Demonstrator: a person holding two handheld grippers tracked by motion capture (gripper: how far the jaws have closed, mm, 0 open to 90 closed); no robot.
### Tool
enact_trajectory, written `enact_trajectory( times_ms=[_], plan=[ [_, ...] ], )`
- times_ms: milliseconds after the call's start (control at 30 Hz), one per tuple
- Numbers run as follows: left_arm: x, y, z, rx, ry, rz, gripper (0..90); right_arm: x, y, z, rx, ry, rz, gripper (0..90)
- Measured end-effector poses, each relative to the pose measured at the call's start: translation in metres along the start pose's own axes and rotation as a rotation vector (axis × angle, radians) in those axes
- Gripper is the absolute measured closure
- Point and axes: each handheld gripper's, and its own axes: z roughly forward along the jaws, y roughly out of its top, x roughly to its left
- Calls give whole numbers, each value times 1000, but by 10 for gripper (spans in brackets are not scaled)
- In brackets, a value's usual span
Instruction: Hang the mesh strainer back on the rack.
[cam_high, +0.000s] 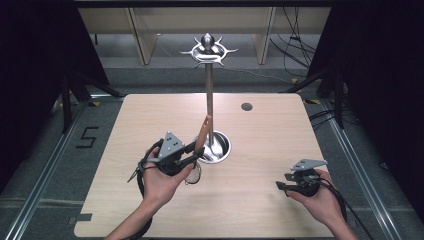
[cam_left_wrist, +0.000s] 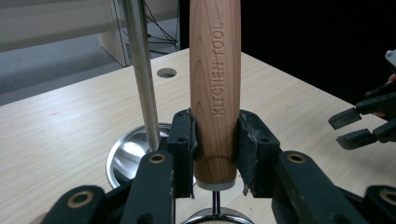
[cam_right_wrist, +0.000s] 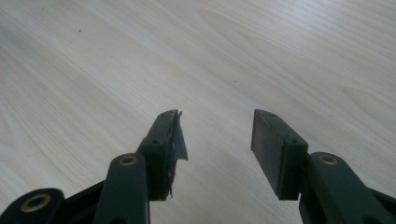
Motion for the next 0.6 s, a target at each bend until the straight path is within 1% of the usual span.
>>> enact_trajectory(
  times_ms=[100,133,167,200,233,267,333,367,400,433,467,533,600],
  plan=[
    [1,2,-1,-14,1,0,679,0,0,0,-4,-3,-1,522],
    [2,3,-2,-17,4,-5,679,0,0,2,-32,-5,2,522],
    [2,4,-4,-26,6,-11,679,-1,-1,1,-25,-11,-19,521],
    [2,4,-4,-26,6,-11,679,-1,-1,2,-41,-10,-24,521],
    [3,5,-5,-32,6,-8,679,-1,0,-1,-10,-7,-30,521],
    [3,6,-6,-39,4,-14,679,-1,0,0,-21,-9,-31,521],
    [3,7,-7,-40,7,-12,679,-1,0,0,-19,-9,-31,521],
    [3,8,-8,-45,8,-17,679,-1,-1,0,-21,-9,-31,521],
    [4,8,-8,-48,8,-13,679,-1,-1,0,-20,-7,-27,521],
    [5,10,-9,-60,10,-15,679,-1,0,0,-18,-10,-27,521],
    [5,10,-9,-60,10,-15,679,-2,0,0,-17,-10,-27,520],
    [6,12,-12,-74,20,-20,679,-2,0,0,-17,-11,-29,520],
    [6,12,-12,-79,21,-26,679,-2,0,0,-16,-11,-25,520]
  ],
)
